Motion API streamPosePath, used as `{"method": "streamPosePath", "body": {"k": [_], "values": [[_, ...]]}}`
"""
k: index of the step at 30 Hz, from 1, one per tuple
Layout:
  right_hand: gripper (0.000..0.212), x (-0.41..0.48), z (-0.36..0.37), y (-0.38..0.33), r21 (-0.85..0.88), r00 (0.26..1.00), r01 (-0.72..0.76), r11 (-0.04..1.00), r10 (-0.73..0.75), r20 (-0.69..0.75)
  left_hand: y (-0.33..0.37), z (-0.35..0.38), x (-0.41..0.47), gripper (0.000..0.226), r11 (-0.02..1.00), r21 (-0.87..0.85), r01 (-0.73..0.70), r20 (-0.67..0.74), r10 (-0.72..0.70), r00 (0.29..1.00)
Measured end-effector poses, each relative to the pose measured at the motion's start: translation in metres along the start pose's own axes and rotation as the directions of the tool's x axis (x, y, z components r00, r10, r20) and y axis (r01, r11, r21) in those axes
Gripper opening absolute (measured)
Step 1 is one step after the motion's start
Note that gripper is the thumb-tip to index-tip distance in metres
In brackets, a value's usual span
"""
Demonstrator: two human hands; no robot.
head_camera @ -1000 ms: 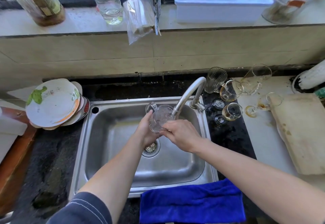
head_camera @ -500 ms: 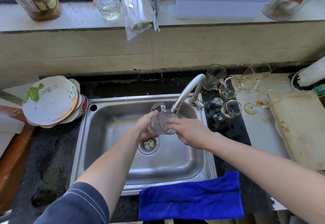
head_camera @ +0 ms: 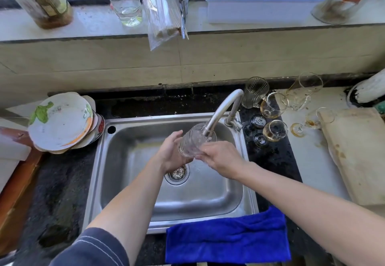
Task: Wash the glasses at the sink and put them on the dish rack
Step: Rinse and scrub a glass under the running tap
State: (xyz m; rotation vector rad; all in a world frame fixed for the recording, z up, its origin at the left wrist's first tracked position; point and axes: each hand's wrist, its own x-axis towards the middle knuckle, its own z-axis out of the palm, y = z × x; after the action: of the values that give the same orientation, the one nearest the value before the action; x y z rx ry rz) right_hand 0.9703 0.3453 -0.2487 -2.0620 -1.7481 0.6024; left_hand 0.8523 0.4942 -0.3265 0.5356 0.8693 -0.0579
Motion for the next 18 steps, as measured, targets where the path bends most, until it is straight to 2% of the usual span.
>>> {"method": "streamPosePath", "body": {"k": [2,4,6,8,10,12,13,15,18], "values": [[0.02,0.003,0.001,-0.01,0.024,0.997,-0.064,0.998,0.065,-0.034,-0.003,0.008,0.003,0.046,0.991,-0.121,-0.051,0.013,0.053,0.999],[0.023,-0.001,0.006,-0.017,0.003,0.998,-0.059,0.998,0.059,0.018,-0.005,0.011,0.008,0.056,0.991,-0.112,-0.077,-0.057,0.071,0.996],[0.028,-0.013,0.001,-0.009,-0.105,1.0,0.029,0.994,-0.028,0.01,-0.001,0.006,0.008,0.053,0.997,-0.006,-0.074,-0.134,0.072,0.988],[0.026,-0.025,-0.01,0.003,-0.284,0.987,0.124,0.951,-0.148,-0.066,0.003,-0.003,0.007,0.037,0.995,0.087,-0.046,-0.201,0.063,0.978],[0.029,-0.027,-0.015,0.008,-0.389,0.962,0.178,0.904,-0.243,-0.123,0.005,-0.005,0.008,0.029,0.991,0.132,-0.016,-0.208,0.044,0.977],[0.039,-0.017,-0.01,-0.002,-0.294,0.979,0.191,0.937,-0.201,-0.005,0.007,0.005,0.008,0.029,0.986,0.165,0.01,-0.171,0.018,0.985],[0.04,-0.011,-0.004,-0.009,-0.237,0.986,0.165,0.957,-0.152,0.073,0.007,0.01,0.008,0.029,0.981,0.19,0.025,-0.162,0.006,0.987],[0.033,-0.004,0.002,-0.01,-0.241,0.978,0.111,0.964,-0.063,0.197,0.007,0.012,0.01,0.029,0.973,0.226,0.038,-0.148,-0.004,0.989],[0.044,-0.013,-0.003,0.009,-0.229,0.968,0.225,0.947,-0.189,0.168,0.008,0.001,0.01,0.029,0.963,0.261,0.07,-0.175,-0.024,0.984]]}}
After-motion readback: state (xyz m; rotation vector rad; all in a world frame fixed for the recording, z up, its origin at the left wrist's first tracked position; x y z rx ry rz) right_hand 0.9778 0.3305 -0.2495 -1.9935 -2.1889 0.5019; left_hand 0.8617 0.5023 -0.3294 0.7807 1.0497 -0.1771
